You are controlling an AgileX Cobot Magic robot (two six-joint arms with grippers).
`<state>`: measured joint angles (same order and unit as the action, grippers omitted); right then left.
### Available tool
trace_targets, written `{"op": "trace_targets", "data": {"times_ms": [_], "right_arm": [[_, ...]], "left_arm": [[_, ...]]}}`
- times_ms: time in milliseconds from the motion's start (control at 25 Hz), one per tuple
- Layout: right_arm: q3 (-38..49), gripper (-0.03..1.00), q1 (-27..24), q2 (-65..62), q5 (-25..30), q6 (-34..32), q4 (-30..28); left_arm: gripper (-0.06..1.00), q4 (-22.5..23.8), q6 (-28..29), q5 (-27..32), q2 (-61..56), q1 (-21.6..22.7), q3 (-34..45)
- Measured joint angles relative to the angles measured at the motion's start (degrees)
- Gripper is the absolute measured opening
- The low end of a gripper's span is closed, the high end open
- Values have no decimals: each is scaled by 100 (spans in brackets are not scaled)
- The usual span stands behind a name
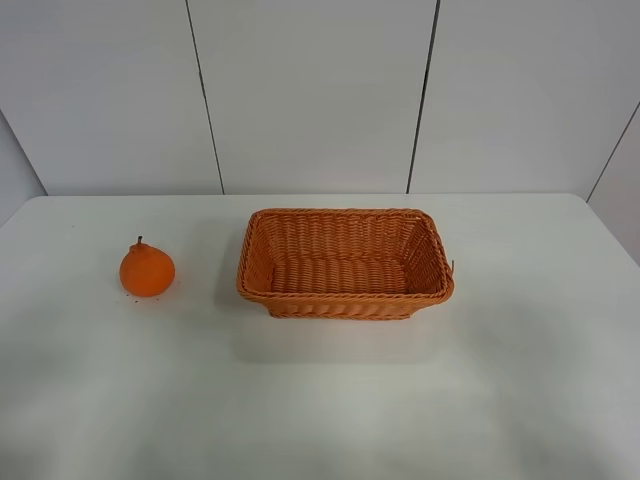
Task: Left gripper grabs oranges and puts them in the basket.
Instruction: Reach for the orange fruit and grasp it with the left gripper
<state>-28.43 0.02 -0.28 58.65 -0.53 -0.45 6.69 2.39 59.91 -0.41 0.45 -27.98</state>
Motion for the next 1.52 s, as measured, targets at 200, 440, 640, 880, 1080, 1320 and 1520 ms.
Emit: {"op": "trace_targets", "data": {"times_ms": [200,440,640,880,1080,1320,1520], "right_arm": [[0,69,0,0,0,0,0],[0,69,0,0,0,0,0],[0,69,0,0,0,0,0],[0,69,0,0,0,0,0],[0,69,0,0,0,0,0],[0,69,0,0,0,0,0],[0,69,0,0,0,0,0]], "left_arm": [[82,0,0,0,0,0,0],[82,0,0,0,0,0,0],[82,0,-15,-5,17,0,-119],[82,-295,-239,-441,1248,0,-284],[82,-570,-433,-1662,2899,0,-295],[82,-1366,-1170,-3512,5232,0,-339],[84,-1965,-2030,-4225,7064,0,-944]]}}
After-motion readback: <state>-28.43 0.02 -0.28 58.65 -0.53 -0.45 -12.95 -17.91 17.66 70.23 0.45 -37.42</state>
